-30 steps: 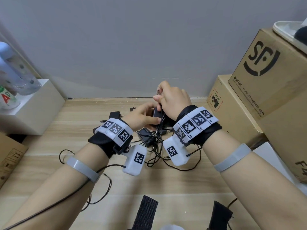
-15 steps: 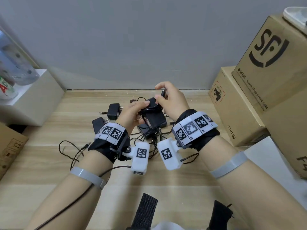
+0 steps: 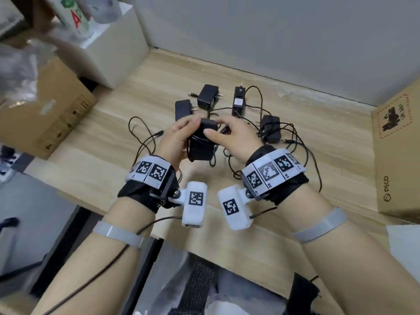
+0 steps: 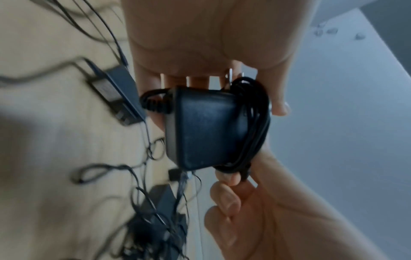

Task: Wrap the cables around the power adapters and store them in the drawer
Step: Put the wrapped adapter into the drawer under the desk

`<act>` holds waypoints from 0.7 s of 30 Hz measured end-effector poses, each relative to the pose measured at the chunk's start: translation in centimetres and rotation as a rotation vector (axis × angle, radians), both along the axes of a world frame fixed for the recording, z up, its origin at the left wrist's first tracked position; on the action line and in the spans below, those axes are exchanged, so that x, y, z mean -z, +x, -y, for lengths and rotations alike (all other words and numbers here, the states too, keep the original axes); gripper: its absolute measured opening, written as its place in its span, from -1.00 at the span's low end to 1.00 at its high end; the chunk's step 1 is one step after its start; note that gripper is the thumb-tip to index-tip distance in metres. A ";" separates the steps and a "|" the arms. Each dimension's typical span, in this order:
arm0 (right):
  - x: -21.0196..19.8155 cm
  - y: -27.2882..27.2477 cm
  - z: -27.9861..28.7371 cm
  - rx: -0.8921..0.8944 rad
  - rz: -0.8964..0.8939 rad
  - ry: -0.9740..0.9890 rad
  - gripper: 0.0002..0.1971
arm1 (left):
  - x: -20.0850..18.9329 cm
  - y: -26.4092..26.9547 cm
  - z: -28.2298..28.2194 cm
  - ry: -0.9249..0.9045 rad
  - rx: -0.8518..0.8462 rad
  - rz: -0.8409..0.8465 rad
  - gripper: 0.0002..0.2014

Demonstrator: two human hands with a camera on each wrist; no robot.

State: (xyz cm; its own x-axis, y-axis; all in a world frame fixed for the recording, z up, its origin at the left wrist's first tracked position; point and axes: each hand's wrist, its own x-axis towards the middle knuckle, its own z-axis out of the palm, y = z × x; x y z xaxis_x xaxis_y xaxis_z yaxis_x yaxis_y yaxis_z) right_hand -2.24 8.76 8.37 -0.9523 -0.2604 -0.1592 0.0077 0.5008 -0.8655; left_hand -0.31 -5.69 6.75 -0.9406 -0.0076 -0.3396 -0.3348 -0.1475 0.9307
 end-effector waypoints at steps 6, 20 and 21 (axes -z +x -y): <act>3.9 2.6 7.1 -0.238 0.227 -0.093 -0.70 | 3.2 6.3 6.4 -0.051 -0.270 0.139 -0.58; 14.9 16.8 25.6 -0.508 0.521 -0.025 -0.79 | 13.5 24.8 22.6 0.021 -0.719 0.324 -0.59; 16.2 17.7 26.4 -0.515 0.537 0.007 -0.78 | 14.5 26.1 23.5 -0.029 -0.766 0.364 -0.66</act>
State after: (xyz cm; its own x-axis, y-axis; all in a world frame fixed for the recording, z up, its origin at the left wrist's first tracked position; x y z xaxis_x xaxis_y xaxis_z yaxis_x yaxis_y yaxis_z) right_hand 15.44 -17.62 -7.85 -0.5002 -0.6503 -0.5717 0.1914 0.5609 -0.8055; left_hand 25.75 -29.24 -7.73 -0.5042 -0.6116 -0.6097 -0.4309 -0.4337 0.7913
